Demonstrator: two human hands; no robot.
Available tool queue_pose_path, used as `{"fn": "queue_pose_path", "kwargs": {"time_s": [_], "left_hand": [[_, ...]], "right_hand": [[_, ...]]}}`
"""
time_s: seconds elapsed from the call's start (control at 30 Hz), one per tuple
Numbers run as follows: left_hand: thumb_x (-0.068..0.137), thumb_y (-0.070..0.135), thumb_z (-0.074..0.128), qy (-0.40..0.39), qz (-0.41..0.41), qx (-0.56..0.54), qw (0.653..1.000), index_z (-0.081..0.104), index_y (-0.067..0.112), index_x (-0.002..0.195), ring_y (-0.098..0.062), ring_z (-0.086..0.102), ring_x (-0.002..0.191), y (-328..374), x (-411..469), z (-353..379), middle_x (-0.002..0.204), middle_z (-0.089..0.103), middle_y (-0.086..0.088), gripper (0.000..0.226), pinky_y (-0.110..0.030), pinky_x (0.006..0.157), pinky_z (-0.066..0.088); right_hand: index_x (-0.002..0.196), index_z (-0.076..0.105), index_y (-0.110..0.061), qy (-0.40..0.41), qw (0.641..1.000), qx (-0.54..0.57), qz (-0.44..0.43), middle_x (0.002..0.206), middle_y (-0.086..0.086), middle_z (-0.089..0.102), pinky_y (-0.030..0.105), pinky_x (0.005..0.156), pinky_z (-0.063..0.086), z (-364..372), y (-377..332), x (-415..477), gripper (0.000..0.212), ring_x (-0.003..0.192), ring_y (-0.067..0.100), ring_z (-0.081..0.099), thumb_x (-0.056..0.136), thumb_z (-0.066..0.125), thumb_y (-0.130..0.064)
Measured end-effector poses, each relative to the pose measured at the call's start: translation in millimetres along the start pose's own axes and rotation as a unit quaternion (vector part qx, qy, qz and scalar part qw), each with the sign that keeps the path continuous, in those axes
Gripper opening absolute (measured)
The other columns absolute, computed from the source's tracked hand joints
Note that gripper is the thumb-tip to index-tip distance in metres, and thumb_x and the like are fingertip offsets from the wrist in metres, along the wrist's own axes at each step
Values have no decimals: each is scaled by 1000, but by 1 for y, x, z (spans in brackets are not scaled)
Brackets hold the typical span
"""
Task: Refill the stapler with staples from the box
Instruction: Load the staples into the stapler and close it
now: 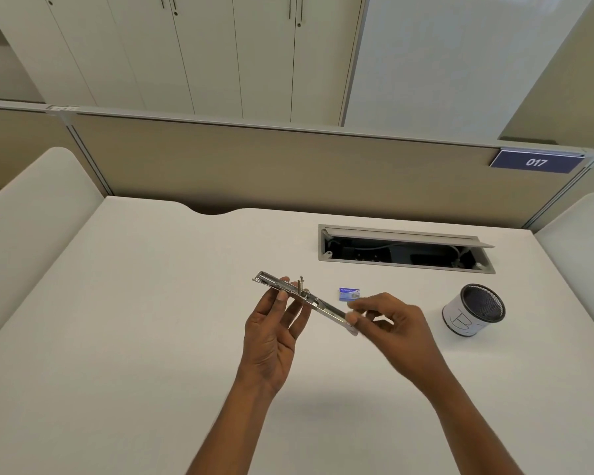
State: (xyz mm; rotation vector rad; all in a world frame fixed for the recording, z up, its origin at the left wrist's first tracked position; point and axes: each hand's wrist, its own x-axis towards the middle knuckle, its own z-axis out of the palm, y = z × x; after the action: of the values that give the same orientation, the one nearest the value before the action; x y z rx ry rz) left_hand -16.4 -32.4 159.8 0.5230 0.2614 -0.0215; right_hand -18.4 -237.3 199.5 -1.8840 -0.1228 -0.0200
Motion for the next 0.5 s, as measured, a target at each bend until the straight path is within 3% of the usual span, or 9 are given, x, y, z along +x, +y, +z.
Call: {"fn": "queue_pose_path", "kwargs": {"time_s": [0.07, 0.2, 0.3, 0.5], "left_hand": [[89, 9, 68, 5, -3, -2, 1000, 80, 11, 107, -26, 73, 110, 1, 0, -5, 115, 77, -8, 22, -35, 83, 62], [89, 8, 68, 12, -11, -2, 1000, 80, 11, 108, -26, 74, 108, 1, -1, -15, 112, 78, -7, 23, -35, 82, 62], [89, 7, 67, 15, -14, -5, 1000, 79, 11, 109, -27, 74, 108, 2, -2, -21, 112, 78, -7, 23, -35, 82, 62], [86, 8, 72, 23, -36, -2, 999, 78, 9, 112, -29, 73, 108, 4, -3, -28, 114, 76, -10, 27, -36, 82, 62]], "right_hand": [[95, 81, -24, 26, 999, 15, 30, 91, -4, 78, 22, 66, 56, -7, 3, 15, 10, 76, 10, 69, 87, 78, -29], [94, 79, -27, 67, 992, -57, 88, 84, -7, 79, 21, 72, 60, -22, 26, 52, 5, 77, 10, 74, 90, 76, -26], [102, 79, -14, 53, 983, -113, 137, 94, 2, 79, 33, 83, 62, -20, 57, 71, 14, 84, 18, 74, 90, 76, -21], [113, 75, -8, 24, 953, -256, 159, 109, 10, 76, 21, 83, 45, 3, 122, 82, 30, 87, 19, 68, 83, 79, -13]]}}
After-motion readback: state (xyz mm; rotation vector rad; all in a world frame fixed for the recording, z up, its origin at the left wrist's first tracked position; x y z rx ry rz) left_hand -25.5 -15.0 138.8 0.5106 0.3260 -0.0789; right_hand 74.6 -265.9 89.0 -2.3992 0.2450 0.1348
